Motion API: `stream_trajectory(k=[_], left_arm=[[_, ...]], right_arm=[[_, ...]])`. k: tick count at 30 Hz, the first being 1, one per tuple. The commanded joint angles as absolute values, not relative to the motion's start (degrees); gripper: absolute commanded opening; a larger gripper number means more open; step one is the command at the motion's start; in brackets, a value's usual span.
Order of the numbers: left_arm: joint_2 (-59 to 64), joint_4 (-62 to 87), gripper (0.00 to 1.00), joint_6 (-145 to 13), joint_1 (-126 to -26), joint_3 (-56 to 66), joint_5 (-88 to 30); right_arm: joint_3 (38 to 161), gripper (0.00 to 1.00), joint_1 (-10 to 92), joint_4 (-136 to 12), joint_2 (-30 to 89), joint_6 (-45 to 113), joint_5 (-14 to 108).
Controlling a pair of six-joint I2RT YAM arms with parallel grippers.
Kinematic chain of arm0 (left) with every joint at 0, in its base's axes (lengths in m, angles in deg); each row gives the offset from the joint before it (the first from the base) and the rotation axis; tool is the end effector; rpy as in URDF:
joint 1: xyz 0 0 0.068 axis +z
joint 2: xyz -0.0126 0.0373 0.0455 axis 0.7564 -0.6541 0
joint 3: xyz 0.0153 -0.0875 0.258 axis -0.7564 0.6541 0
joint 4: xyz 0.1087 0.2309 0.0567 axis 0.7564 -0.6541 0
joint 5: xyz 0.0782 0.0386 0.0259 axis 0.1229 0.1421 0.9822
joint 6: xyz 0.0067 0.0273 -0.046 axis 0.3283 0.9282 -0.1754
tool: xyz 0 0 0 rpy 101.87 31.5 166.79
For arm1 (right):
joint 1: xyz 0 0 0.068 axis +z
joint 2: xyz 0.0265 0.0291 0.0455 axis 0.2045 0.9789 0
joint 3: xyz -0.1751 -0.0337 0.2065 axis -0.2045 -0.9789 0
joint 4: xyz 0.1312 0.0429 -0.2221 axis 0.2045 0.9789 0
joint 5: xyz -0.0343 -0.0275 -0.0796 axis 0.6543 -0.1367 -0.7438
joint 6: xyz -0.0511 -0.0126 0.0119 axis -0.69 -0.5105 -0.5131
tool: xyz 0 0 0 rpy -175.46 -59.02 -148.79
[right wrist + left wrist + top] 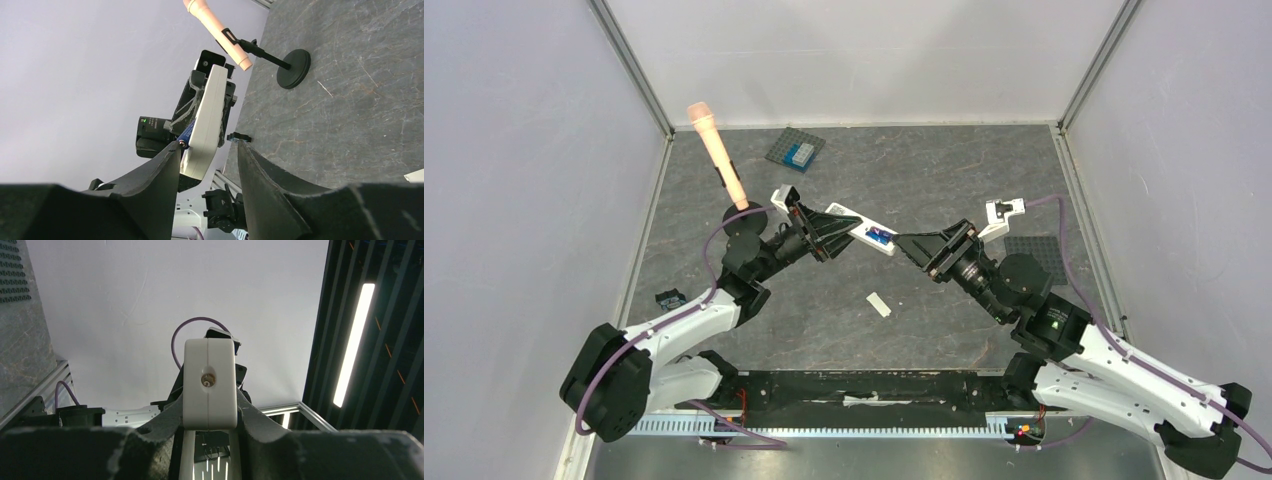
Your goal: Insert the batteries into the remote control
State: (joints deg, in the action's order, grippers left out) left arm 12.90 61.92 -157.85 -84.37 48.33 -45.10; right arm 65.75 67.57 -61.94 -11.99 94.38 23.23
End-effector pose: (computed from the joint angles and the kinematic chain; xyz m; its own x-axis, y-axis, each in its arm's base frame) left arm 0.1904 -0.1522 0.2850 -0.8756 -0.4671 0.1233 0.0115 -0.2753 -0.9613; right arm 0.1022 0.1321 0.3541 -0.5757 0.7237 -0.3805 -0.2597 0.2794 0.9244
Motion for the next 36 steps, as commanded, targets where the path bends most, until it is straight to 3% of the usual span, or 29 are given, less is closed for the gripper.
stream_trajectory(k=[1, 24, 36], left_arm=[[14.22, 62.97, 0.02, -156.73, -84.66, 47.4, -45.64], [15.93, 59.18, 0.02, -148.94, -85.08, 43.14, -49.1], [18.08, 51.57, 0.02, -132.69, -85.29, 38.55, -53.48]], right_arm=[[65.66, 0.46, 67.86, -64.19, -11.64, 95.05, 21.4], [67.55, 0.28, 67.87, -55.74, -7.91, 98.32, 22.84], [68.09, 0.16, 67.88, -44.37, -5.0, 103.93, 22.6]])
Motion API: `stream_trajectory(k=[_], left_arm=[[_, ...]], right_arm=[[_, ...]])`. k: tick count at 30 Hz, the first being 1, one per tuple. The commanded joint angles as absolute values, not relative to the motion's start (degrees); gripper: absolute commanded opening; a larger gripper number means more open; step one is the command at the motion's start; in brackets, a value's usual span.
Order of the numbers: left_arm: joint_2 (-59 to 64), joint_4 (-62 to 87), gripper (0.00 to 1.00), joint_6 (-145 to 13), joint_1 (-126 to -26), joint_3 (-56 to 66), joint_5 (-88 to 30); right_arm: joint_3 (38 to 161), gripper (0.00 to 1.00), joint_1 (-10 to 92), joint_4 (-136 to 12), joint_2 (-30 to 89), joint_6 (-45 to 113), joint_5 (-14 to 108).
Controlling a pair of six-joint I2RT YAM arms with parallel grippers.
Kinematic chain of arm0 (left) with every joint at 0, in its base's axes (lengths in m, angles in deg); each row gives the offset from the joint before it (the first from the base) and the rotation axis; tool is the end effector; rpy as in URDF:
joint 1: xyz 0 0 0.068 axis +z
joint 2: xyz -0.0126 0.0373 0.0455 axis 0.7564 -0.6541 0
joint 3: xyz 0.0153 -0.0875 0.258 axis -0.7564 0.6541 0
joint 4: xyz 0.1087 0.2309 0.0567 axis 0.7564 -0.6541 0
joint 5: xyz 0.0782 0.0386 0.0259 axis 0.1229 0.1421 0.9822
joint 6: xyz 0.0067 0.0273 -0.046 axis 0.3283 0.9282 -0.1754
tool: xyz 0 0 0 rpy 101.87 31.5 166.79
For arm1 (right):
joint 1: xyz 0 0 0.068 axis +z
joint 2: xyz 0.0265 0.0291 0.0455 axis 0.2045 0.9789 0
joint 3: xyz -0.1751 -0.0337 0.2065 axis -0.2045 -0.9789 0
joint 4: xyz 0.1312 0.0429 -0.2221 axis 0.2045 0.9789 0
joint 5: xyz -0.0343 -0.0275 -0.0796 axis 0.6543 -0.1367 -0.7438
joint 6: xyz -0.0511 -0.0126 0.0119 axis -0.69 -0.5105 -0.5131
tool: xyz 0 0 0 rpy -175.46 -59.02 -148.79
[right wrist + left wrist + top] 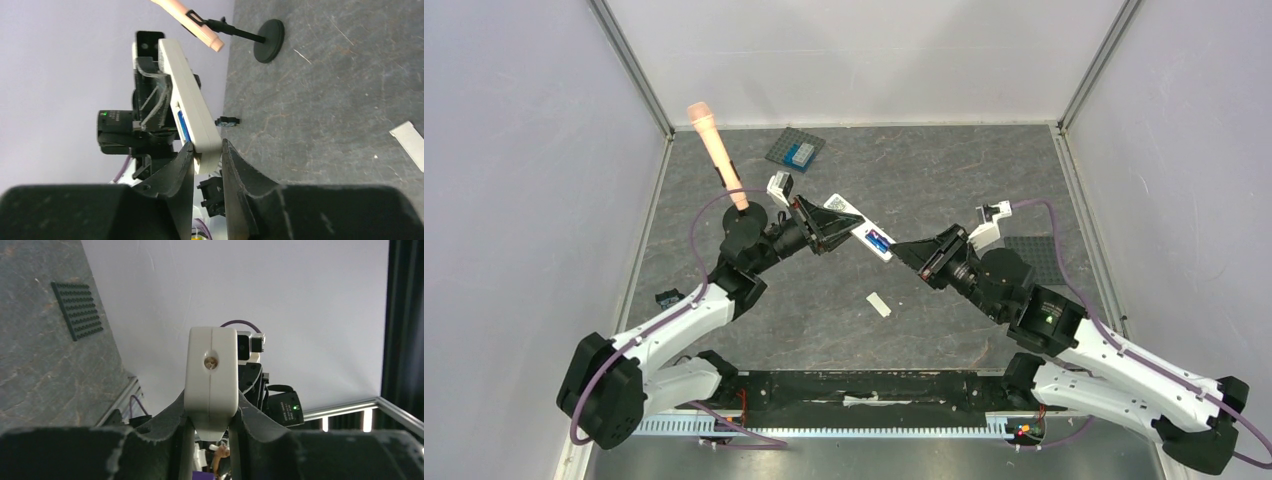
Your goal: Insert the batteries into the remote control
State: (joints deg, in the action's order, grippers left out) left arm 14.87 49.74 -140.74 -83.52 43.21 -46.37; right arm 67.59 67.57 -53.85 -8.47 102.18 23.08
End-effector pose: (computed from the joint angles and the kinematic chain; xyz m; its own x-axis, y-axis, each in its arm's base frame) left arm 0.1954 -0.1520 0.3012 -0.8475 -0.5135 -0.1346 0.2002 -0.0743 -0.9769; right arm 0.1087 0.1416 0.3408 -0.6300 0.7179 -0.2963 -0.0866 0.3142 0.9454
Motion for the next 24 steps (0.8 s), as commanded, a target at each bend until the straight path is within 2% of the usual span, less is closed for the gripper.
stream_trajectory(k=[1, 6, 18, 22, 24], left_arm=[[18.41, 50.81, 0.02, -131.69, -85.31, 38.44, -53.47], [19.54, 46.03, 0.02, -126.66, -85.35, 37.66, -52.9], [19.98, 37.2, 0.02, -122.22, -85.27, 37.06, -49.39], [20.11, 33.88, 0.02, -120.84, -85.27, 37.05, -47.87], [20.06, 32.93, 0.02, -120.58, -85.3, 37.13, -47.17]], right_arm=[[68.48, 0.16, 67.87, -43.56, -4.67, 104.1, 22.31], [71.33, 0.17, 67.88, -37.32, -3.13, 103.94, 19.99], [73.3, 0.32, 67.88, -33.05, -4.25, 102.76, 17.34], [72.87, 0.44, 67.88, -34.49, -5.97, 102.35, 17.12], [72.76, 0.46, 67.88, -34.97, -6.74, 102.24, 16.94]])
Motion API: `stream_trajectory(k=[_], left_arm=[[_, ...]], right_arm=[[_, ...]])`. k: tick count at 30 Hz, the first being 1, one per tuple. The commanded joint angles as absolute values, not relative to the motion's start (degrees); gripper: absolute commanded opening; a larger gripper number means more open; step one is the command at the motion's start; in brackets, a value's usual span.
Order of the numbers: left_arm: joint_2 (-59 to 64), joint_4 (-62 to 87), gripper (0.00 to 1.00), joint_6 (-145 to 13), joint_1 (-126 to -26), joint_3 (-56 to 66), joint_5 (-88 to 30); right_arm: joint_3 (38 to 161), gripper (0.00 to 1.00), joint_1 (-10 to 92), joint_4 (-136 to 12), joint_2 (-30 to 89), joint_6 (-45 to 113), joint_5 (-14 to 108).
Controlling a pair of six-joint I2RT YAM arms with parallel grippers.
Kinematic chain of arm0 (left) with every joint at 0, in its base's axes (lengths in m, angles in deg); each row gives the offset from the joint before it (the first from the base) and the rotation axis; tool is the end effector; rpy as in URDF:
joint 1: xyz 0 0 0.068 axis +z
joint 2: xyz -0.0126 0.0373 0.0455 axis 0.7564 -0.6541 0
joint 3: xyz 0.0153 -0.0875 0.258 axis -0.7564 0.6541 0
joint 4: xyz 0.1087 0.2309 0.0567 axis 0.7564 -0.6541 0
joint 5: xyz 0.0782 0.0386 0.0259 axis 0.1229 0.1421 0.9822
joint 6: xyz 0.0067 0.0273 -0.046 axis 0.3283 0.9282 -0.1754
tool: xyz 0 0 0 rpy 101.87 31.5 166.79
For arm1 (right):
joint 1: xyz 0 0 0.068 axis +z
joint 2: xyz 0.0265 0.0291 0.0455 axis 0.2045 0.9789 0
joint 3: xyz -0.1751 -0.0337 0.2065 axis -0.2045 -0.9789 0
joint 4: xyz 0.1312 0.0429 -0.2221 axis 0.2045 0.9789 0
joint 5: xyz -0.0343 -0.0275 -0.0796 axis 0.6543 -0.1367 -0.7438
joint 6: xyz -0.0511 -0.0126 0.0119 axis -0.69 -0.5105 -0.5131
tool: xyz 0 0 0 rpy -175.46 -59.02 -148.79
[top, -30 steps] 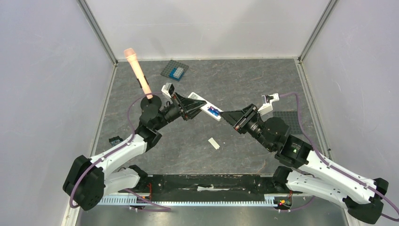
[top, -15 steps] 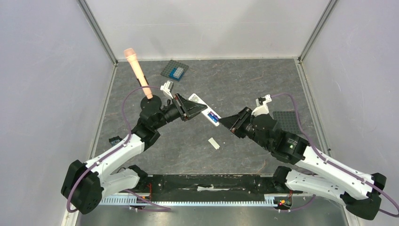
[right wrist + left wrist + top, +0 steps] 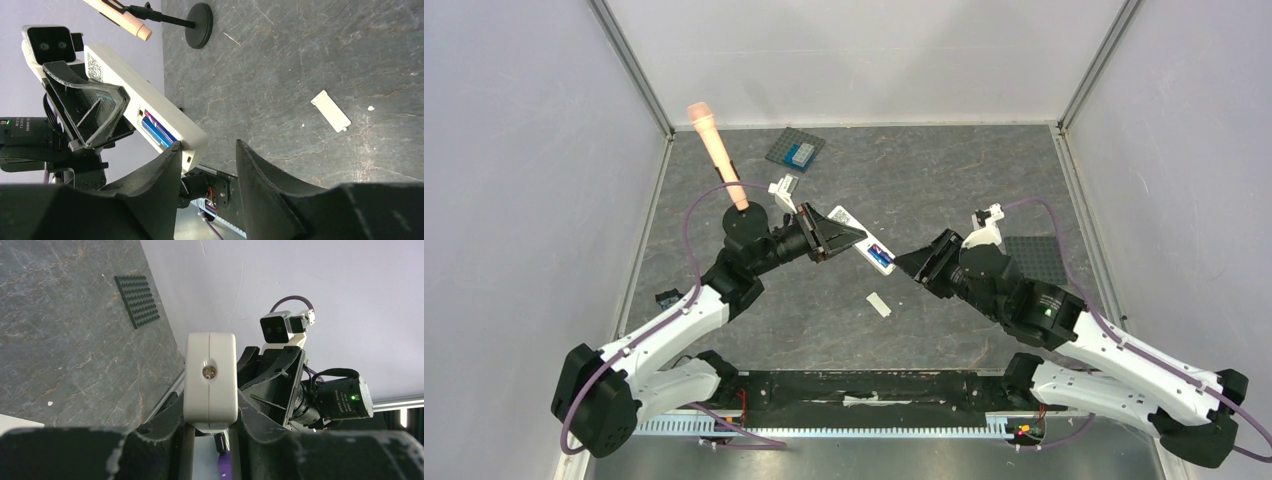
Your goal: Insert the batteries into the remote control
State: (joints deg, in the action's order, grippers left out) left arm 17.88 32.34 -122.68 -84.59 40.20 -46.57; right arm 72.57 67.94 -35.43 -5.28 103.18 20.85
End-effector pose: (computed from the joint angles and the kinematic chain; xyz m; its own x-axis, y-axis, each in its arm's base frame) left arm 0.1886 -0.1530 0.2995 -0.8187 -0.4488 -0.3582 0.3075 0.1842 -0.9336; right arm 0.1083 0.1407 0.3291 -0.6585 0.6648 -0.3526 0.0761 0.5250 0.8477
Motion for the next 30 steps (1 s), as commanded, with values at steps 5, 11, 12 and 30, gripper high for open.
stream_trajectory(k=[5, 11, 12, 30], left_arm=[[20.0, 32.21, 0.02, -120.3, -85.27, 37.37, -46.52], [19.93, 32.0, 0.02, -120.29, -85.28, 37.66, -46.65], [19.98, 32.01, 0.02, -120.24, -85.27, 37.73, -46.69], [20.06, 34.16, 0.02, -121.68, -85.27, 36.99, -50.34]], right_arm=[[72.86, 0.48, 67.86, -35.63, -7.63, 101.99, 17.25], [72.21, 0.52, 67.9, -39.59, -8.02, 99.7, 19.76], [71.76, 0.55, 67.88, -41.13, -8.16, 98.86, 20.65], [67.06, 0.39, 67.88, -47.89, -7.22, 97.75, 26.12]])
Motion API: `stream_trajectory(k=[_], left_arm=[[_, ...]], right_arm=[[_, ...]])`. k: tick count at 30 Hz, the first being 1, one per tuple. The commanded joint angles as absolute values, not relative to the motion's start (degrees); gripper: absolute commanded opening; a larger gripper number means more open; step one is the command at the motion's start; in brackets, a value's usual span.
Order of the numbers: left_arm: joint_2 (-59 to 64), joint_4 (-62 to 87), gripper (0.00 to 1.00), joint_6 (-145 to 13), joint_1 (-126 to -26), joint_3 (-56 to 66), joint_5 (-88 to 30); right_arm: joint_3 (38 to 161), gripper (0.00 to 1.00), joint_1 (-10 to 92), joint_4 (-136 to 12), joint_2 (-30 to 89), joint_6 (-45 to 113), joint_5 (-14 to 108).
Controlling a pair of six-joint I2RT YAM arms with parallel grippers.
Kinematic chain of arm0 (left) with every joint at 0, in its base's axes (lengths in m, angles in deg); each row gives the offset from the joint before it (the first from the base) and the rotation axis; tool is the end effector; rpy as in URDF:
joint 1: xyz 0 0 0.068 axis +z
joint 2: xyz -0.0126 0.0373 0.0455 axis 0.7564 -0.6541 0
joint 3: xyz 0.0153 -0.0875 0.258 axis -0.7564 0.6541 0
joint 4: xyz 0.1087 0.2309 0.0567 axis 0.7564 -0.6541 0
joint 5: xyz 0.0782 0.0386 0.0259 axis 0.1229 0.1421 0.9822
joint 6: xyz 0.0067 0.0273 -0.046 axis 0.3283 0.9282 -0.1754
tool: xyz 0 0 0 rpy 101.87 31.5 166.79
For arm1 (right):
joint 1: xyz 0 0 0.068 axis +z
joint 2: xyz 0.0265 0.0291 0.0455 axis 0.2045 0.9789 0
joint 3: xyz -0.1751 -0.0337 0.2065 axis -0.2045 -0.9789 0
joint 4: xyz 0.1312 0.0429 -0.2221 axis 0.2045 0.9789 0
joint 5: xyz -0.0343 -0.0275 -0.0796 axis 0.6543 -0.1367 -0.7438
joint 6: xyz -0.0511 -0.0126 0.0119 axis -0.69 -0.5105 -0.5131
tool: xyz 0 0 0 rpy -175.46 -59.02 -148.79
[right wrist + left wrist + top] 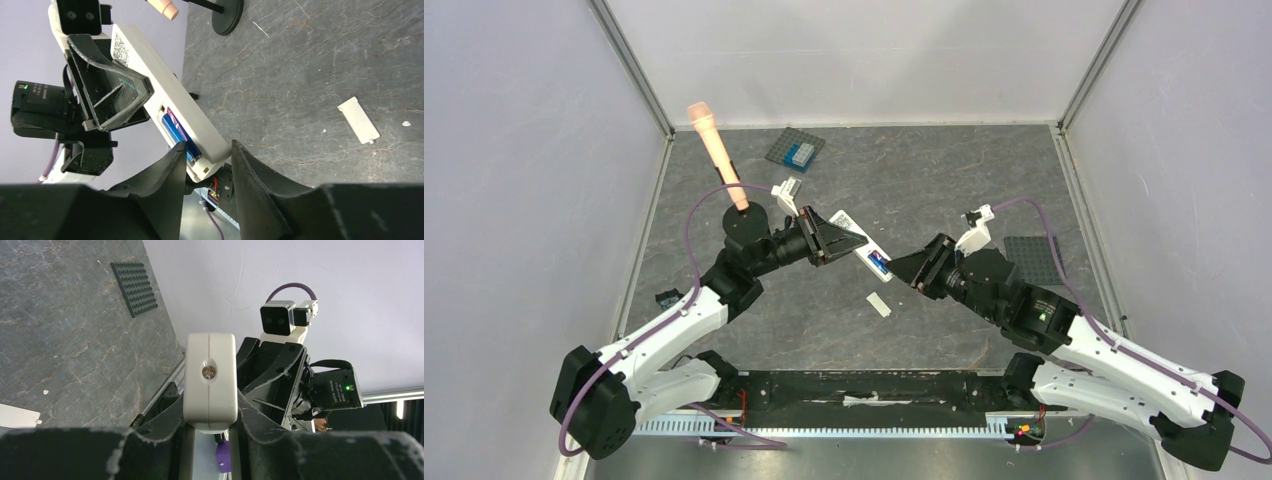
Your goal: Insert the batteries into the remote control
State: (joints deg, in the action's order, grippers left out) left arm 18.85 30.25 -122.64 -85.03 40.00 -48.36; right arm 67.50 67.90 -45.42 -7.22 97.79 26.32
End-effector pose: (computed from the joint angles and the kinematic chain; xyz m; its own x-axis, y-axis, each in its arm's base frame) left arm 0.1839 -0.1531 0.3006 -0.8400 -0.4133 -0.3515 0.3026 0.1808 -0.9358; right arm 0.1072 0.1447 0.3211 -0.7010 0.6008 -0.3844 -0.0652 0.4827 0.8734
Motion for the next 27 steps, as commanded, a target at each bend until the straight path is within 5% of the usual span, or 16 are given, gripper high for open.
stream_trajectory(k=[1, 8, 10, 15, 27], left_arm=[[19.98, 34.31, 0.02, -121.78, -85.27, 37.0, -50.42], [19.9, 34.55, 0.02, -121.86, -85.27, 37.31, -50.47], [19.97, 34.4, 0.02, -121.62, -85.27, 37.29, -50.39], [20.86, 30.23, 0.02, -118.03, -84.94, 36.85, -49.26], [29.29, 4.82, 0.02, -104.16, -82.38, 38.14, -38.09]], right_arm=[[66.98, 0.36, 67.87, -47.93, -7.08, 97.82, 26.11], [66.97, 0.14, 67.88, -47.88, -5.77, 97.89, 27.31], [67.14, 0.19, 67.88, -47.86, -5.84, 98.0, 27.35], [67.42, 0.62, 67.88, -47.73, -8.07, 97.47, 25.71], [63.6, 0.7, 67.88, -41.54, -13.06, 75.78, 14.96]])
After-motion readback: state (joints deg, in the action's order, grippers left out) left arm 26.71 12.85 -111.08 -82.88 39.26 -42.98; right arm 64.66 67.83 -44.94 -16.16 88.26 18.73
